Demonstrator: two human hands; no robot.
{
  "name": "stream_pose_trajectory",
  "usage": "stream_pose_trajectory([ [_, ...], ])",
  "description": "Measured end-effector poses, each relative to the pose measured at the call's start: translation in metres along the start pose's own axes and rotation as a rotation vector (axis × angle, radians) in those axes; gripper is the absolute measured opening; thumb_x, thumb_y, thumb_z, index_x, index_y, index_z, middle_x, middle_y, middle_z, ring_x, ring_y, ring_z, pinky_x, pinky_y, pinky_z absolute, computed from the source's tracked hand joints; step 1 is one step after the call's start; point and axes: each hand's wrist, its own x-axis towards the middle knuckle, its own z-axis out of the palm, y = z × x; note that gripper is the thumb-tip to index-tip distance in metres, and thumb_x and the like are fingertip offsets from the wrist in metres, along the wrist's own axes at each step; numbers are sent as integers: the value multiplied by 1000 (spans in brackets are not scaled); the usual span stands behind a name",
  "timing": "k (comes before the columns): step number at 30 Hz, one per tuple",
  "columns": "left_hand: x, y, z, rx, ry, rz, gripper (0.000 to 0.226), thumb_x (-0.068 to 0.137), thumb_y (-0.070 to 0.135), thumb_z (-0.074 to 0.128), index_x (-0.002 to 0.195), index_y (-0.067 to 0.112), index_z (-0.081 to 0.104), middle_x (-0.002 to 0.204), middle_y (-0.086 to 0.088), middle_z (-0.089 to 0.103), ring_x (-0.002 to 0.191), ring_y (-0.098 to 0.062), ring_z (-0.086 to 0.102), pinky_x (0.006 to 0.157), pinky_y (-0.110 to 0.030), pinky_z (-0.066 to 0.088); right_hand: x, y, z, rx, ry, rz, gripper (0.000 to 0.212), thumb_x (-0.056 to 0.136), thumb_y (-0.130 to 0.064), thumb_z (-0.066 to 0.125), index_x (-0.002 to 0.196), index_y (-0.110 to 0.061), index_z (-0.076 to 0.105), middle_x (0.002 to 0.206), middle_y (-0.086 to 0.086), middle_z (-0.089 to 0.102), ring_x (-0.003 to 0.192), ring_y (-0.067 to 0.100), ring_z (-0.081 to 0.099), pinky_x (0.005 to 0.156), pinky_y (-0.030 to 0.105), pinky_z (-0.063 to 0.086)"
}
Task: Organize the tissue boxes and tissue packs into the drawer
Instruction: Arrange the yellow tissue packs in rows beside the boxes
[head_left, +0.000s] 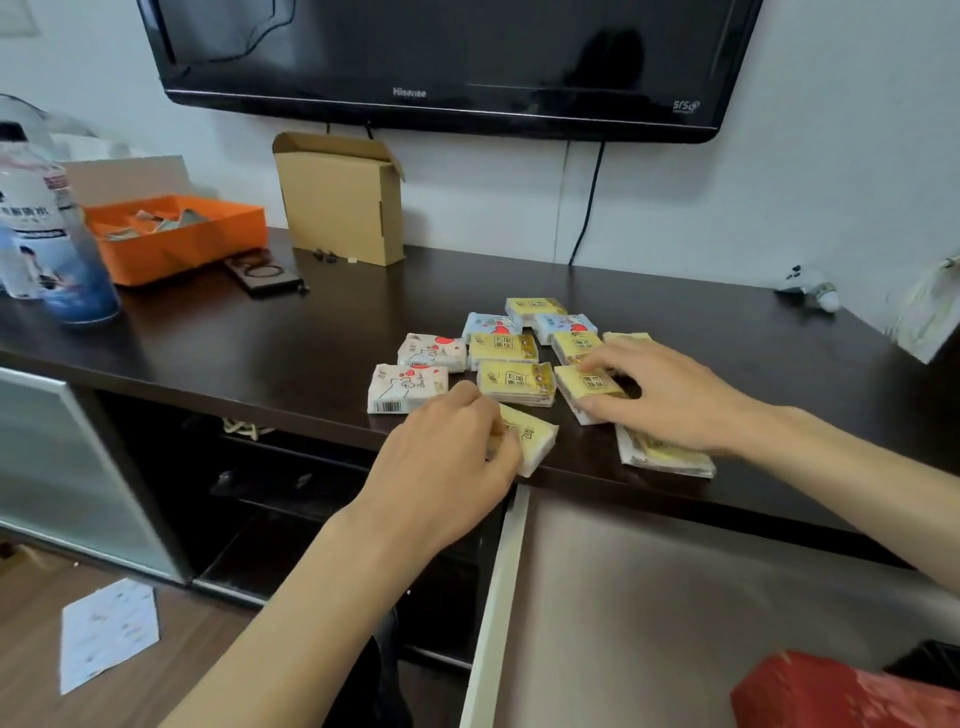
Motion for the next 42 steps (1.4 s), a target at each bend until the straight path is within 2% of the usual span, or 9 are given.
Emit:
stream_pose_trajectory([
  [5, 2, 6, 7, 13, -29, -40, 52, 82, 70, 53, 102, 22, 59, 103, 9, 53, 91, -12, 55, 67, -27, 44, -7, 9, 1, 129, -72, -64, 57, 92, -53, 68, 143, -32, 58, 149, -11, 53, 135, 10, 47, 112, 41, 42],
  [12, 1, 9, 9, 43, 6, -34, 42, 77, 60, 65, 104, 28, 59, 109, 9, 56, 95, -13, 57, 63, -28, 43, 2, 3, -6, 135, -133, -38, 55, 80, -54, 80, 128, -32, 64, 144, -10, 58, 131, 11, 54, 101, 31, 46],
  [15, -2, 11, 6, -81, 15, -29, 46, 73, 52, 72, 111, 32, 56, 111, 11, 56, 102, -12, 56, 73, -31, 52, 6, -8, -14, 120, -153, 12, 57, 77, -55, 84, 126, -34, 62, 134, -4, 59, 123, 15, 58, 104, 39, 50],
  [19, -7, 15, -4, -252, 23, -1, 59, 72, 44, 76, 125, 34, 51, 120, 14, 56, 112, -6, 53, 87, -29, 51, -17, -16, -30, 197, 14, 39, 65, 70, -62, 85, 125, -42, 58, 125, -10, 53, 114, 10, 55, 100, 39, 49],
  [25, -30, 17, -12, -444, -84, 88, 73, 70, 34, 81, 133, 42, 45, 130, 25, 51, 122, 6, 47, 100, -20, 45, -102, -13, -35, 320, 152, -45, 76, 60, -70, 81, 127, -55, 50, 117, -48, 45, 119, -16, 46, 86, 13, 43],
  [29, -48, 27, -5, -455, -302, 202, 78, 69, 41, 81, 136, 47, 41, 128, 25, 50, 124, 3, 48, 100, -22, 45, -158, -12, -23, 307, 131, -23, 77, 60, -76, 79, 128, -62, 47, 121, -47, 43, 122, -17, 45, 87, 0, 42],
  [35, -63, 50, 26, -73, -411, 332, 66, 77, 66, 57, 135, 40, 43, 122, 18, 40, 108, -6, 50, 88, -27, 49, -195, -14, 7, 251, 9, 94, 76, 57, -87, 73, 122, -60, 42, 118, -41, 45, 118, -8, 48, 86, 23, 48],
  [39, -62, 68, 52, 246, -323, 431, 54, 84, 68, 35, 109, 27, 62, 109, 3, 54, 97, -22, 57, 77, -34, 42, -197, -15, 18, 223, -104, 171, 75, 55, -93, 67, 117, -59, 39, 115, -40, 47, 108, -11, 51, 81, 26, 51],
  [42, -55, 76, 74, 412, -383, 437, 64, 87, 68, 35, 111, 19, 66, 113, -6, 61, 101, -30, 61, 71, -36, 37, -192, -16, 25, 180, -194, 202, 69, 60, -88, 69, 114, -55, 42, 109, -32, 54, 101, -7, 56, 81, 29, 53],
])
